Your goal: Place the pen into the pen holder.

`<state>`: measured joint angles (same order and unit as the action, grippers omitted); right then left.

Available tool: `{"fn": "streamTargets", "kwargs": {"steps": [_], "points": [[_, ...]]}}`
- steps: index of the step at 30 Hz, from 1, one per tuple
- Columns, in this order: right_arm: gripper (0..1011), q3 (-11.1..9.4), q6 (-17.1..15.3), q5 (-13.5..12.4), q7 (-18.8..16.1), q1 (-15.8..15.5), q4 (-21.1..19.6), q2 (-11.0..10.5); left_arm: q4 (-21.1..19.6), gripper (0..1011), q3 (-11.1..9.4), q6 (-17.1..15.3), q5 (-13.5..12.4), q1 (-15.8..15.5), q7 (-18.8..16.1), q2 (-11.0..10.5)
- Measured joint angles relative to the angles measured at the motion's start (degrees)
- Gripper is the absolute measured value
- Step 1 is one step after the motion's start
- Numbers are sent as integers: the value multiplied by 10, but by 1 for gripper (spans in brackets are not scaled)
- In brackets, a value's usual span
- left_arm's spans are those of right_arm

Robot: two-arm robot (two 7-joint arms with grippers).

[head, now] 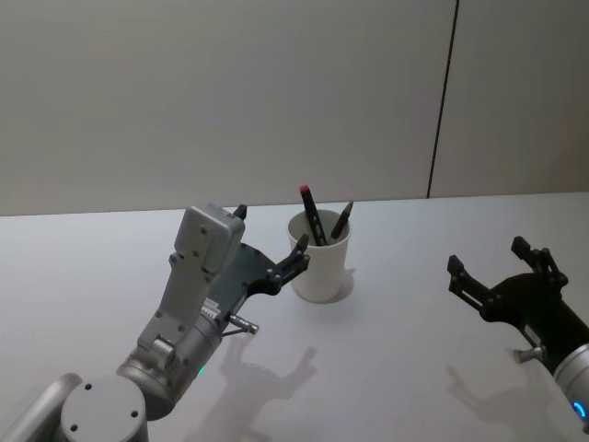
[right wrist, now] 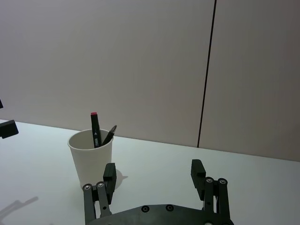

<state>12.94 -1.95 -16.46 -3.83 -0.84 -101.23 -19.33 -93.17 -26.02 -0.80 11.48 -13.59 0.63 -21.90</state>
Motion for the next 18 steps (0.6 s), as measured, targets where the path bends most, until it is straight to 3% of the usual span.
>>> {"fn": "streamTargets", "kwargs": {"steps": [18], "points": [[1002,0,0,0,0,0,0,0,0,1003,0,0,0,0,0,0]]}}
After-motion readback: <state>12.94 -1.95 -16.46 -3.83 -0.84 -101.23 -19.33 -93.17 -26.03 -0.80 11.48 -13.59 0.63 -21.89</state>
